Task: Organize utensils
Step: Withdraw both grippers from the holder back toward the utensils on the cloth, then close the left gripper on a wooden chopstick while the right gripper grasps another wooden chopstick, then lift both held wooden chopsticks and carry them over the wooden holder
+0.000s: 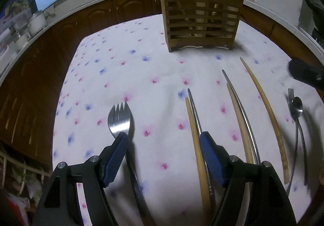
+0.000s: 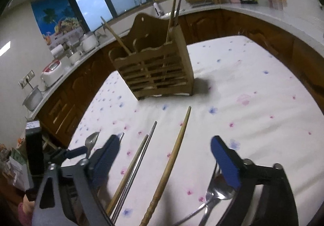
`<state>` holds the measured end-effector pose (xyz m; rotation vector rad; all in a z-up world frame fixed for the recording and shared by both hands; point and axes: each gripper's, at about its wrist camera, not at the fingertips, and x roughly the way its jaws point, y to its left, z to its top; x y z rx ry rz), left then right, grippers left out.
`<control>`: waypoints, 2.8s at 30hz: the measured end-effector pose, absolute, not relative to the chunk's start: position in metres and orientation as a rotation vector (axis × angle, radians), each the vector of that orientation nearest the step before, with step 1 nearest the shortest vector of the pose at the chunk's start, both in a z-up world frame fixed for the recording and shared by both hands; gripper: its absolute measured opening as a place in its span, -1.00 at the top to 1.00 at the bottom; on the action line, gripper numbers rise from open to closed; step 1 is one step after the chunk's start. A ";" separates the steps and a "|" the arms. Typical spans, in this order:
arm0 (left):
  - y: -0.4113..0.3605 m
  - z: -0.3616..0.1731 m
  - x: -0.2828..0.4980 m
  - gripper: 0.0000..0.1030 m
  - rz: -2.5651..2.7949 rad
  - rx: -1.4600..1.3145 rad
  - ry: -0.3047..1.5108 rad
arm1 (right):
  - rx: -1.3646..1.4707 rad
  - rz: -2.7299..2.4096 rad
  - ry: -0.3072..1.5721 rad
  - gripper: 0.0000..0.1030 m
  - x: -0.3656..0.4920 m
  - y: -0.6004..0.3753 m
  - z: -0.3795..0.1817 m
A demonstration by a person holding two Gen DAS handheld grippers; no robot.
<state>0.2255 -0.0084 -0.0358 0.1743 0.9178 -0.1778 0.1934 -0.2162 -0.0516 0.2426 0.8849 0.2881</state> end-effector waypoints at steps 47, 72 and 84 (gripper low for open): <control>-0.002 0.007 0.234 0.93 -0.368 0.035 0.871 | 0.207 0.306 0.921 0.91 0.238 -0.214 -0.046; 0.049 0.107 0.136 0.93 -0.366 -0.085 0.575 | 0.229 0.355 0.628 0.91 0.185 -0.224 0.075; 0.060 0.118 0.134 0.93 -0.348 -0.122 0.516 | 0.221 0.346 0.575 0.91 0.180 -0.229 0.089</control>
